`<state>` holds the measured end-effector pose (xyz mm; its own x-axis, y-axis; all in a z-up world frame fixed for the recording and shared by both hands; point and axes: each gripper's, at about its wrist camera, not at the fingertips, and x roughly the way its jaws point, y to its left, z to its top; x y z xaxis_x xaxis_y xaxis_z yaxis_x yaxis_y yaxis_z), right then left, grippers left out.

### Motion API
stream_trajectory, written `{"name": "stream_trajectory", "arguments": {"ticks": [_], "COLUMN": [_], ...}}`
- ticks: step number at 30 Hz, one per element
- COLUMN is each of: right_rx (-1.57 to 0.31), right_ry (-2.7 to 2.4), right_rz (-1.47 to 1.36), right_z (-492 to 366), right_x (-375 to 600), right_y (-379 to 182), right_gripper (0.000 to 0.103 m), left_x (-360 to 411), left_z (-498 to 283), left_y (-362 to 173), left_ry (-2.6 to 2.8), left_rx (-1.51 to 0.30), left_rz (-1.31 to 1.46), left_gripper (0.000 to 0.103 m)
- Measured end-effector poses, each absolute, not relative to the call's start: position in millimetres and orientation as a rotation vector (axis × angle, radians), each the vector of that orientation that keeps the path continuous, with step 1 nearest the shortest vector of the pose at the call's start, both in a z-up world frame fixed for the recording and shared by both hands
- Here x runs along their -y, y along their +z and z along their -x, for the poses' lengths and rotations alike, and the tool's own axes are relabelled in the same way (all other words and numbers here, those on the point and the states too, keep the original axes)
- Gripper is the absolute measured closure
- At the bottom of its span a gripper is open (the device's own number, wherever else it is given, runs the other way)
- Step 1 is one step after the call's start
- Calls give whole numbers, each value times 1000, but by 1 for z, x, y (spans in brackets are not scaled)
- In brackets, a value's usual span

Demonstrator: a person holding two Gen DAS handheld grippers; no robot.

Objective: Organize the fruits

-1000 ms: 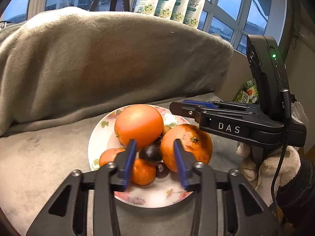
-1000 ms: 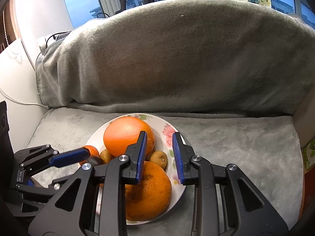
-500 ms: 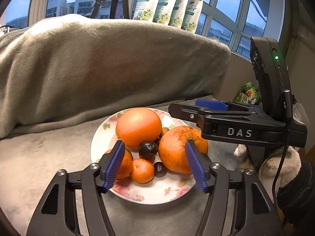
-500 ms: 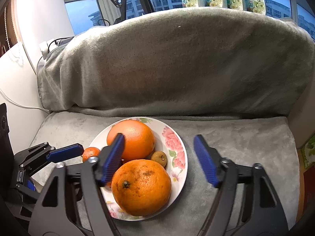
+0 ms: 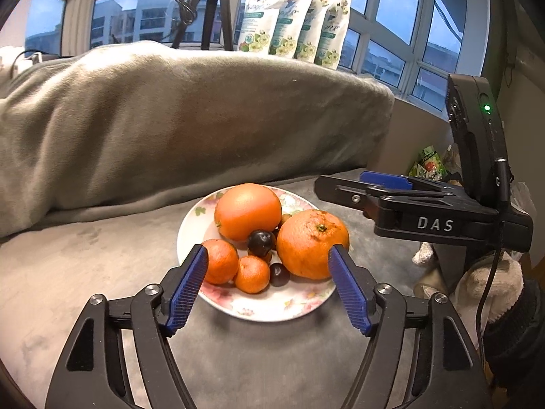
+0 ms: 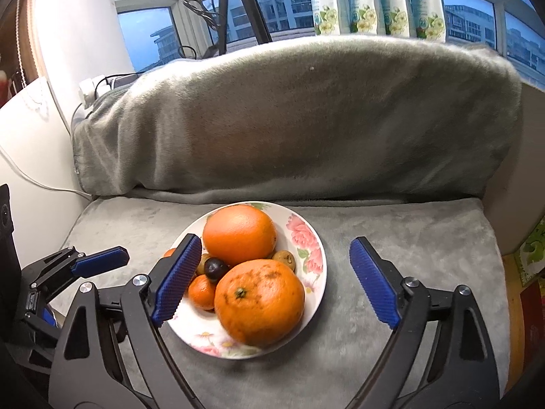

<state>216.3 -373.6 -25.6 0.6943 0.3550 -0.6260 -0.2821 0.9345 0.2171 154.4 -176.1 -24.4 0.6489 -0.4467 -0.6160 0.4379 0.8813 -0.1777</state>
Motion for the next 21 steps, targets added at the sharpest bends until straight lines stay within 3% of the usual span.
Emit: {"name": "stream_trajectory", "arguments": {"ticks": [5, 21], "right_rx": [-684, -612], "right_ry": [352, 241], "right_rz": [-99, -47], "right_z": [-194, -119], "right_x": [372, 367], "right_y": [-15, 6], "right_gripper": [1, 0], "left_x": [167, 138], "left_z": [-138, -84], "left_y": [-17, -2], "left_ry": [-486, -383], "left_rx": [-680, -612], "left_rz": [19, 3], "left_gripper": [26, 22]}}
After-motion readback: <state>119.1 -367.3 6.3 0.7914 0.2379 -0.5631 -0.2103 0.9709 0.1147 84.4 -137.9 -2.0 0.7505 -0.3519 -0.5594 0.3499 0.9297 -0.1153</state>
